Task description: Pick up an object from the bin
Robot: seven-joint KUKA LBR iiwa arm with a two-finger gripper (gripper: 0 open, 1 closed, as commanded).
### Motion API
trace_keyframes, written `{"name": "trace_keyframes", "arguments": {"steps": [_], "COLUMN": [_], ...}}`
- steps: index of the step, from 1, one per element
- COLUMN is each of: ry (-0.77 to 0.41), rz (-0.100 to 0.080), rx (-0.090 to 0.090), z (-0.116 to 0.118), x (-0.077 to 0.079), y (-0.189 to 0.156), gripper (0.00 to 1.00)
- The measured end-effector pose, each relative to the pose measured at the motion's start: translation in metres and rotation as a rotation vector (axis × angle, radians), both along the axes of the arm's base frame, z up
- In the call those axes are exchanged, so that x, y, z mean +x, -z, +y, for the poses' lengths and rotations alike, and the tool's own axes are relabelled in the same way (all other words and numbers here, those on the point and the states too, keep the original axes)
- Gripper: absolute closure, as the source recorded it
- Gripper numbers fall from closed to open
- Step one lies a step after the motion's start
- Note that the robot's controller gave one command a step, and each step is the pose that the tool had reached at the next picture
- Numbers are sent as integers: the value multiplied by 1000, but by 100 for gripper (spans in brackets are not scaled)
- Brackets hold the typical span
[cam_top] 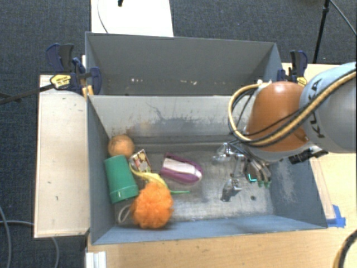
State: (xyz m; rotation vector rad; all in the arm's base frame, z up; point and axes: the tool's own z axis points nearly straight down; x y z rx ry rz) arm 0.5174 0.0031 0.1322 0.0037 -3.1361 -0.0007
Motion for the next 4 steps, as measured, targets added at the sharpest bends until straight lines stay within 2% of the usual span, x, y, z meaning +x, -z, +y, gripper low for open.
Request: {"name": "trace_keyframes", "arguments": {"steps": [1, 2, 3, 4], "ry": [0, -21, -153, -179], "rz": [-8, -13, -10, -9], "rx": [0, -1, 2, -1], "z": [0, 38, 52, 80], "x": [2, 27, 56, 26], "y": [-4, 26, 52, 44], "gripper": [0, 0, 0, 0]}}
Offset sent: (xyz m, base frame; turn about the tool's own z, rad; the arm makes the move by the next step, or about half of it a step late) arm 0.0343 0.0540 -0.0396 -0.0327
